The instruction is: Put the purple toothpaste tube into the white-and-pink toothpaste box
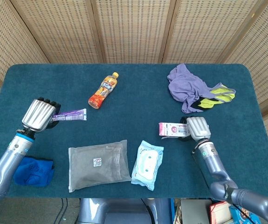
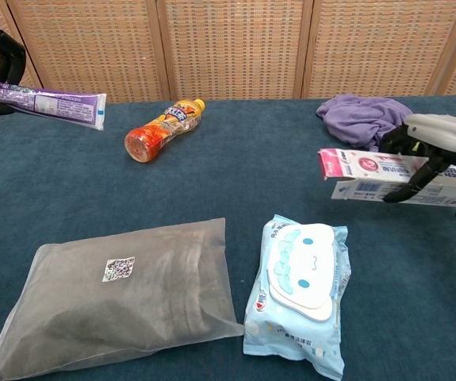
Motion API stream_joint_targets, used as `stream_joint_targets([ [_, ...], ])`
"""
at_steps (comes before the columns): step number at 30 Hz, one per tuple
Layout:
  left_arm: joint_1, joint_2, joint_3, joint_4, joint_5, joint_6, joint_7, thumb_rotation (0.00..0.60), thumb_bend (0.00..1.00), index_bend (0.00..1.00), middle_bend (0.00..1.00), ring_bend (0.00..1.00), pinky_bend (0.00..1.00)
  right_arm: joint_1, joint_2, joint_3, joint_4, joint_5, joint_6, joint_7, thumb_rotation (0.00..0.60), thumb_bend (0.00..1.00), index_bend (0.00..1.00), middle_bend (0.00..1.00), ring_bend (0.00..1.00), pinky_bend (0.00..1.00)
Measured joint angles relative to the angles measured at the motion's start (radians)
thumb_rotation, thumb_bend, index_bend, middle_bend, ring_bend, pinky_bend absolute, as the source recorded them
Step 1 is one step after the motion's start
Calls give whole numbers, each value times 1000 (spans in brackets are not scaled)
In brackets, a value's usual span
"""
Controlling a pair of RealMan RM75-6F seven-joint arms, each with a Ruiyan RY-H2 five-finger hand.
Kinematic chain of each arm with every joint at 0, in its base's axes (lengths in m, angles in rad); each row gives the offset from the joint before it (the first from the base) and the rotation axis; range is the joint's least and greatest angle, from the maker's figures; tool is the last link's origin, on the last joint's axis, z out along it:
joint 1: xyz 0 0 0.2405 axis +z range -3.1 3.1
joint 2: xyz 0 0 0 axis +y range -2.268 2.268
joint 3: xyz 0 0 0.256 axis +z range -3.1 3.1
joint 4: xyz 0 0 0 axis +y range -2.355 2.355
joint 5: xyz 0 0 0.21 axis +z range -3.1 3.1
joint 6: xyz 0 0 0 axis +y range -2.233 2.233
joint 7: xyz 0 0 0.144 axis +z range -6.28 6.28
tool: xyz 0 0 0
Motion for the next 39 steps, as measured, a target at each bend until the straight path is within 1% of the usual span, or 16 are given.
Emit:
stream_joint_targets([
  [5,-4,12,-5,-42,12,3,5,600,362,855,672,545,516,0,42,42,-173,35,24,-2,600,151,569,538,415,408],
  [9,-9,14,-8,-71,19,3,10,600,363,855,672,545,516,10,79,79,-314,87,43,-32,600,152,569,538,415,408],
  [15,-21,16,-21,-133,17,-3,16,600,362,855,672,545,516,49,89,104,-402,157,69,-129,600,151,569,537,415,408],
  [20,-41,26,-43,-213,-4,-18,34,600,362,855,673,545,516,96,64,112,-440,222,91,-204,600,152,569,537,415,408],
  [24,-63,41,-65,-274,-53,-42,53,600,362,855,673,545,516,122,41,111,-454,253,112,-234,600,151,569,537,415,408],
  [31,-106,73,-88,-358,-156,-90,121,600,363,855,672,545,516,141,22,107,-456,281,128,-242,600,151,569,537,415,408],
  [35,-129,85,-92,-397,-220,-105,178,600,362,855,673,545,516,145,17,107,-454,286,133,-239,600,152,569,537,415,408],
  [39,-155,97,-93,-445,-306,-113,228,600,363,855,673,545,516,149,17,105,-457,291,139,-234,600,151,569,537,415,408],
])
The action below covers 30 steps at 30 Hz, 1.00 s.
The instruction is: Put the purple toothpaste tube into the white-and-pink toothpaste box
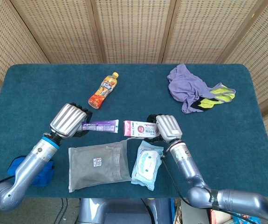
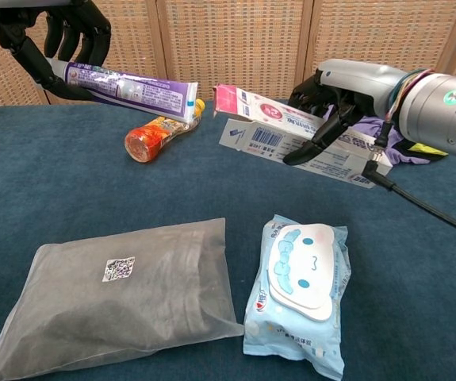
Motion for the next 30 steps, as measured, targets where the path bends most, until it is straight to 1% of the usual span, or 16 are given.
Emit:
stream_joint_targets([
  [6,-46,19,6,-67,-134,11,99,600,362,855,673,545,516,2,3,-3,-4,3,7,10,600,151,569,537,415,408],
  [10,-78,18,15,-92,-187,33,132,600,363,855,673,545,516,5,2,-9,-2,5,6,12,600,152,569,537,415,408],
  [18,-115,-4,25,-107,-219,66,153,600,363,855,673,545,516,12,-2,-16,0,9,7,16,600,151,569,537,415,408],
  [30,-150,-48,44,-105,-243,82,148,600,362,855,674,545,516,21,-4,-21,-4,13,11,17,600,151,569,537,415,408],
])
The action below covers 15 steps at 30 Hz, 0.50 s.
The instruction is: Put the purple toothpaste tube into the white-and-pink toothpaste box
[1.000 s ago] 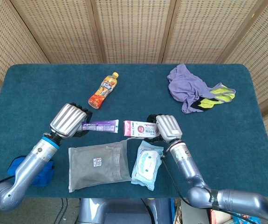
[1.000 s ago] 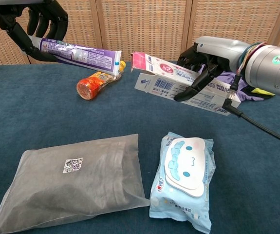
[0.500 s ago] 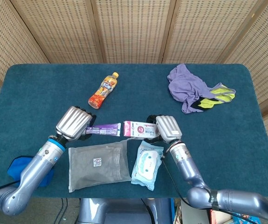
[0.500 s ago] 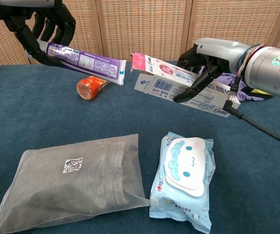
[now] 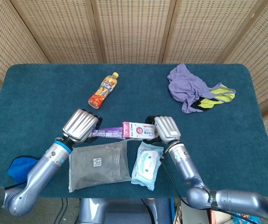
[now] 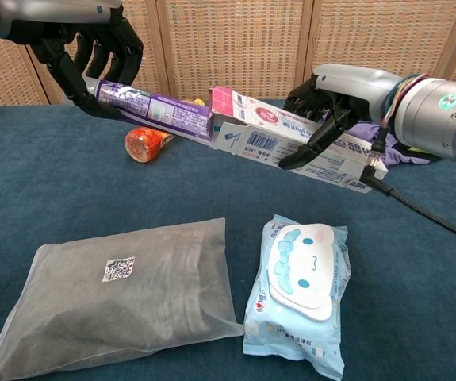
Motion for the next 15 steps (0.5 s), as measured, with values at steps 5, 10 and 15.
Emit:
stream_joint_targets([
  [5,-9,-25,1,8,11,13,-2,600,362,855,673,545,516,3,-1,-3,-4,2,2,-3,600,152,569,537,415,408],
  [10,-15,-42,1,11,29,42,-3,600,362,855,674,545,516,7,-2,-7,-7,3,0,-4,600,151,569,536,415,408],
  [15,-21,-52,3,14,25,60,0,600,362,855,673,545,516,11,-2,-10,-13,4,1,-5,600,151,569,536,415,408],
])
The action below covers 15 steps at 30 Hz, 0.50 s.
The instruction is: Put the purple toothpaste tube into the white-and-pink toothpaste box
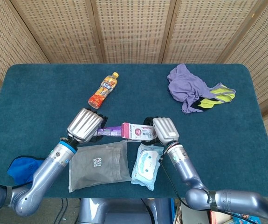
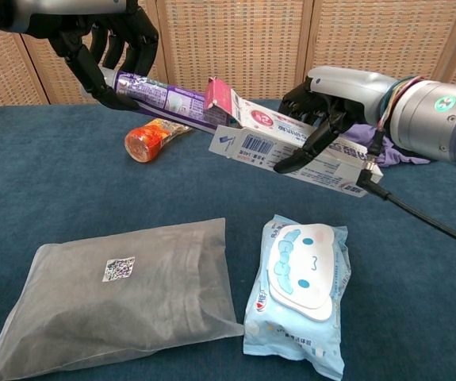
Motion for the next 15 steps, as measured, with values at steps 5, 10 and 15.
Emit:
stream_joint_targets([
  [5,-9,-13,6,7,-18,1,7,600,363,856,674,545,516,2,2,-1,-8,0,4,-2,600,152,569,536,415,408],
  [10,-21,-37,10,17,-27,5,14,600,362,856,674,545,516,6,3,0,-18,0,7,-5,600,151,569,536,415,408],
  [15,-30,-57,11,22,-26,14,19,600,363,856,674,545,516,10,1,0,-25,2,11,-8,600,151,569,536,415,408],
])
